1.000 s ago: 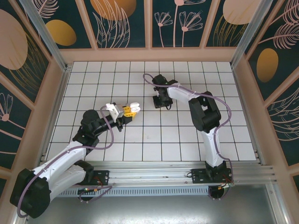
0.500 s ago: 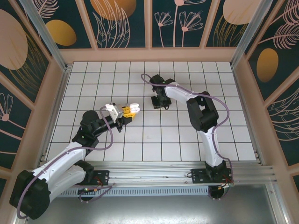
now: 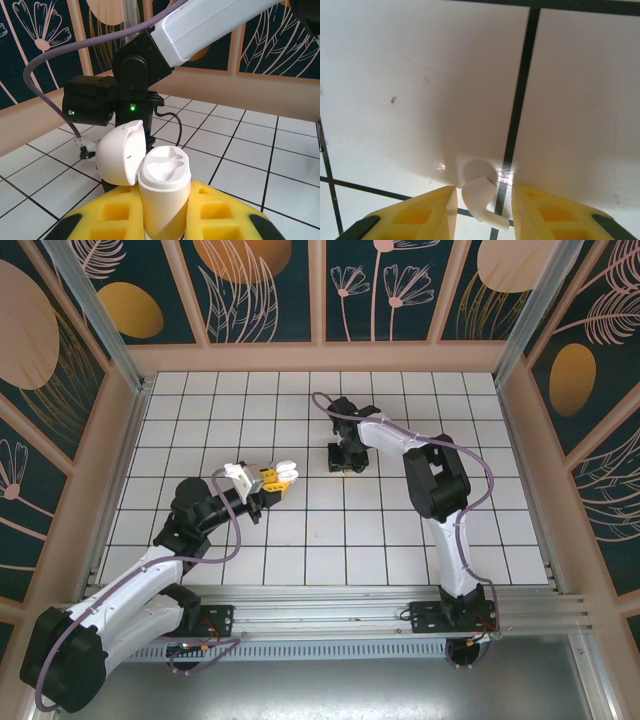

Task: Insert the wireless bluetooth earbuds into the charging case

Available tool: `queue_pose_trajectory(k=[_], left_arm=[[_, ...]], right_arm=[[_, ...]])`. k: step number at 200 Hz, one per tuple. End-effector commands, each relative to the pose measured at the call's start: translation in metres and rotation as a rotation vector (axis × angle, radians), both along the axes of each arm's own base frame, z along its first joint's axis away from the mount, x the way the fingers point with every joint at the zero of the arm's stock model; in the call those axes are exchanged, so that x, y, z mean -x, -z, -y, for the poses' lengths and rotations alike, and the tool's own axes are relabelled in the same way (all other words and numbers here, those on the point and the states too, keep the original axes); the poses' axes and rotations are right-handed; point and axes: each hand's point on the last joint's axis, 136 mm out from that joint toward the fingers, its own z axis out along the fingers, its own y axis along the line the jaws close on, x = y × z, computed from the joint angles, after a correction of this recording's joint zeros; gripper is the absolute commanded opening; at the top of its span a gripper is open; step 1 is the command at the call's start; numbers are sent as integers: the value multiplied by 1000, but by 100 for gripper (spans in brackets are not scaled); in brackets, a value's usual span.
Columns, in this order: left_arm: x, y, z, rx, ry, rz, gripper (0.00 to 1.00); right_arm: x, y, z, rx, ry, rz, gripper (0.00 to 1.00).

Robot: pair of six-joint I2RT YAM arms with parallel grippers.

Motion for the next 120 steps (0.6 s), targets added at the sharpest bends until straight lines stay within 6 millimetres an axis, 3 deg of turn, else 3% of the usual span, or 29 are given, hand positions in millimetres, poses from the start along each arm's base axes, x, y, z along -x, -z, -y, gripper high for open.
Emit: queue_pose_trajectory(k=[1, 51, 120], left_arm=[[2, -1, -2, 9, -4, 3, 0], [1, 0, -1, 7, -5, -2, 0], [0, 0, -1, 3, -11, -6, 0]], right_arm=[[-5, -13, -3, -13, 8, 17, 35], [-16, -22, -2, 31, -109, 73, 36], [-12, -9, -4, 102, -294, 60, 35]])
